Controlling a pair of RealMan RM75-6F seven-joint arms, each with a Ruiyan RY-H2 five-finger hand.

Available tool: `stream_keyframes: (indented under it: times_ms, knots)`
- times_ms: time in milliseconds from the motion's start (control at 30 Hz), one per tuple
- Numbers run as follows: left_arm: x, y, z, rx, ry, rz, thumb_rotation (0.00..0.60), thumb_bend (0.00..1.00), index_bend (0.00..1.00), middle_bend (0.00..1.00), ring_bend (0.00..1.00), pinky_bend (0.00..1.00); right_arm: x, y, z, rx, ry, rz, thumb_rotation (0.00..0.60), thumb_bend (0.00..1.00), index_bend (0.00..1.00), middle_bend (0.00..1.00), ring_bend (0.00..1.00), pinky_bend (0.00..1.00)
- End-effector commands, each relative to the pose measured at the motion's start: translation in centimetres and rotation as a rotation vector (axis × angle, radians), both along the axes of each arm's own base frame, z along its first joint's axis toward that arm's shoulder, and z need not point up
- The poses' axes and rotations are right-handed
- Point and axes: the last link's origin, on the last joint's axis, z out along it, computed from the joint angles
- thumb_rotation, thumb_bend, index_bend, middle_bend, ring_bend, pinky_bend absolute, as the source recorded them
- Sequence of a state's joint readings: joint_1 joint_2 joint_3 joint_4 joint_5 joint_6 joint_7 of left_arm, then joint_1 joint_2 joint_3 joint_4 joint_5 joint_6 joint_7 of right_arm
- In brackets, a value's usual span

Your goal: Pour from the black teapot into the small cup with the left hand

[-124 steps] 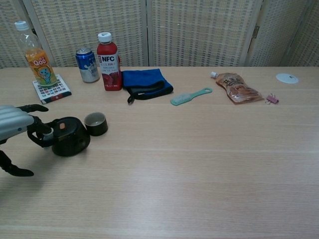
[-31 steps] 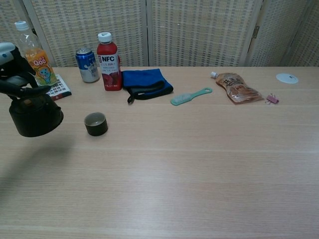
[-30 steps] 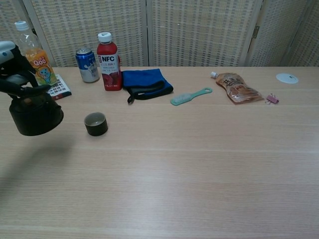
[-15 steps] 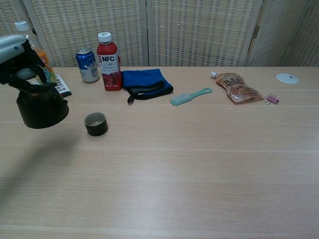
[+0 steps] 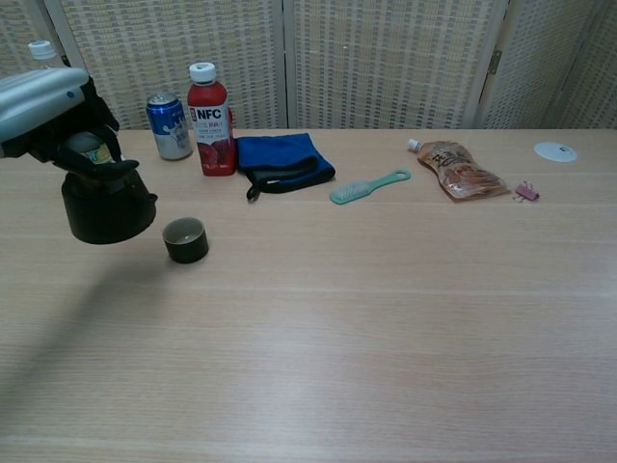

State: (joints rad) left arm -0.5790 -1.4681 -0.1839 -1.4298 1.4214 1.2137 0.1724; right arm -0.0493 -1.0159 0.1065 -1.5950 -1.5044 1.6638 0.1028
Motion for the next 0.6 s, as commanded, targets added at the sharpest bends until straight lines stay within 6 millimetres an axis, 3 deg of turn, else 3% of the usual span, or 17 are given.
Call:
stream_keyframes:
  times_ms: [33, 600]
  knots:
    - [0.3, 0.1, -0.3, 0.001, 0.009, -0.011, 0.517, 0.33, 1.0, 1.0, 1.0, 0.59, 0.0, 0.0, 0.1, -0.008, 0.002, 0.0, 0.6, 0.2, 0.35, 0.28, 0.24, 0.19]
    - [0.7, 2.2, -1.7, 0.068, 0.141, -0.073, 0.512, 0.33, 1.0, 1.0, 1.0, 0.59, -0.1, 0.1, 0.2, -0.007, 0.002, -0.012, 0.6, 0.2, 0.35, 0.28, 0.24, 0.19]
